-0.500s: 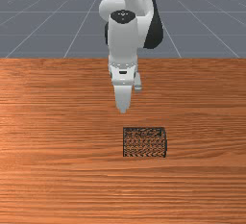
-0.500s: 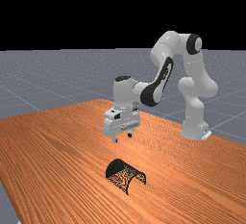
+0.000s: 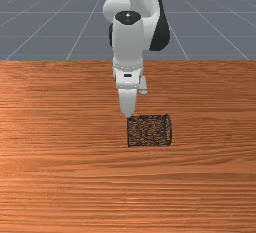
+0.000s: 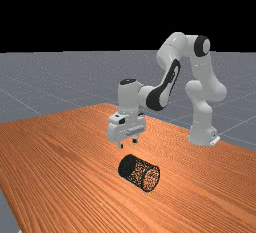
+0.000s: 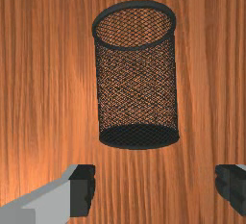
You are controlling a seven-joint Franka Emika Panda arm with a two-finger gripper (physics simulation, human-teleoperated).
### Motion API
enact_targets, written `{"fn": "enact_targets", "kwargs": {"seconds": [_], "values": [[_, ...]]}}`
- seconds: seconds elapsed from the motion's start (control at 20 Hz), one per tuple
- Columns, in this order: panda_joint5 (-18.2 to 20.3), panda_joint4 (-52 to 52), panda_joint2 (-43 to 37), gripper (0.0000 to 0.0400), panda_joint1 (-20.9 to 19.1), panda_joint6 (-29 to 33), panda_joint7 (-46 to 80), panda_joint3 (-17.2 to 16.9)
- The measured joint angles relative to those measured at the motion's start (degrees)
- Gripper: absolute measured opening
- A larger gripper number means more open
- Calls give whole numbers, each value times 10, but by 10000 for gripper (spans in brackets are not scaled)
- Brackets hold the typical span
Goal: Rotate the holder till the hole upward
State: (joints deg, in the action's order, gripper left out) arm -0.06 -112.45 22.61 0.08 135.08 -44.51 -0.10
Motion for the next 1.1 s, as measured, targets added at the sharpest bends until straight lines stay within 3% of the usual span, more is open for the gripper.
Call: {"fn": "enact_targets", "kwargs": {"seconds": [0.15, 0.4, 1.1], "values": [[-1, 1, 0, 393, 10, 0, 28, 0], [-5, 6, 4, 399, 37, -2, 72, 8], [-21, 95, 58, 400, 162, -37, 280, 32]]}}
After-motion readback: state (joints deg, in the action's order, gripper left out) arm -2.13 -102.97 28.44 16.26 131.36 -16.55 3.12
